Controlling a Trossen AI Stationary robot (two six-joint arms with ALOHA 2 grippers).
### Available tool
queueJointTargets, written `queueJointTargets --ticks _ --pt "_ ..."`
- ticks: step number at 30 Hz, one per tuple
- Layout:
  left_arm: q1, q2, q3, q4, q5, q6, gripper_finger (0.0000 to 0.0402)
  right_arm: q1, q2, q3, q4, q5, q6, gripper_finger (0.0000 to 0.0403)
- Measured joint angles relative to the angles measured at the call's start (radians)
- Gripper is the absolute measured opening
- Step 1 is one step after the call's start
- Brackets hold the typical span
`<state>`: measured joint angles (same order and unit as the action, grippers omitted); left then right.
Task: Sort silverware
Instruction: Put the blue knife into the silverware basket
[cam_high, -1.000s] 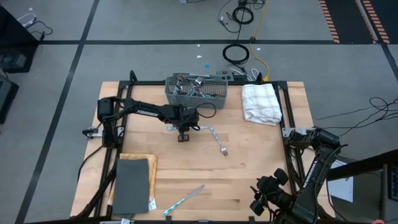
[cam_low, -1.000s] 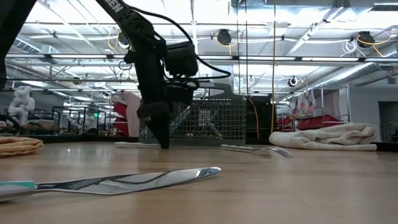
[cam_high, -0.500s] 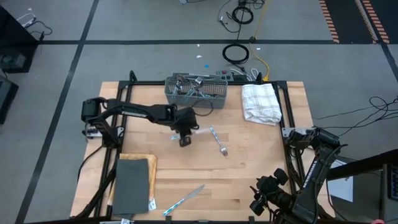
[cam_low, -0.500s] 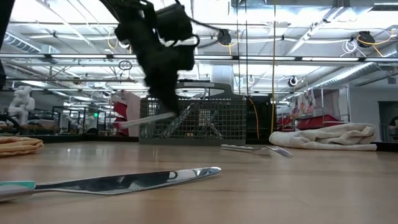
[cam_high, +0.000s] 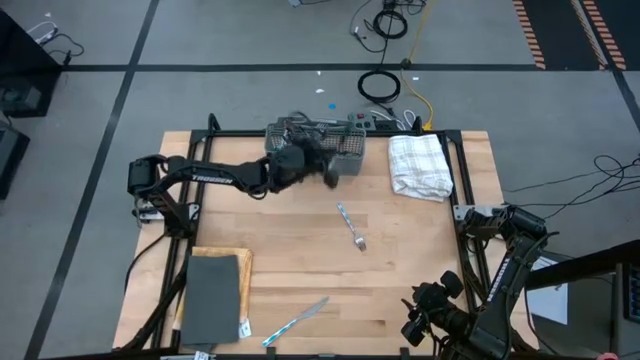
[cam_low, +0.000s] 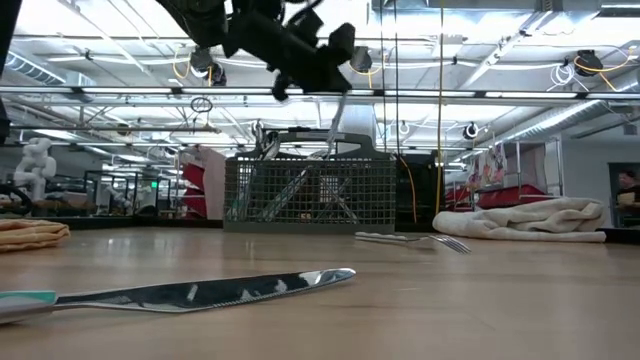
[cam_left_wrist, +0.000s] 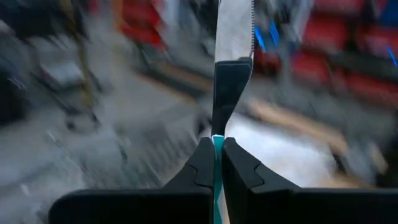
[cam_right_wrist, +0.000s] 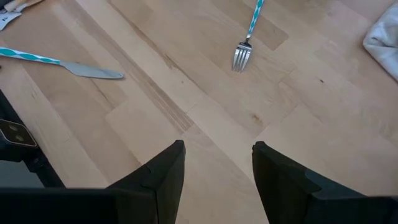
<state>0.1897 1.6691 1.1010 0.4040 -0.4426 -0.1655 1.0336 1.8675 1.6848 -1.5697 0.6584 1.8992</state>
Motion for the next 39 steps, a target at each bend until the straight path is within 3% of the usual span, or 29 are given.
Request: queueJointTargets --ticks 4,10,23,31,39 --pt "0.03 0.031 -0.009 0.293 -0.096 0.098 0.001 0.0 0.0 0.0 -0.001 0.001 -0.019 0.0176" --pt "0.06 0.122 -0.011 0.555 -0.104 0.304 0.001 0.0 0.0 0.0 -0.001 -0.002 -0.024 0.0176" --pt "0.088 0.367 -0.009 0.732 -0.174 0.276 0.001 0.003 0.0 0.0 0.001 -0.032 -0.06 0.0176" --pt "0.093 0.391 -0.002 0.715 -0.176 0.174 0.001 0.003 0.0 0.0 0.0 -0.035 -0.06 0.0176" --pt "0.092 0.39 -0.002 0.706 -0.185 0.228 0.0017 0.003 0.0 0.0 -0.001 -0.032 -0.063 0.0176"
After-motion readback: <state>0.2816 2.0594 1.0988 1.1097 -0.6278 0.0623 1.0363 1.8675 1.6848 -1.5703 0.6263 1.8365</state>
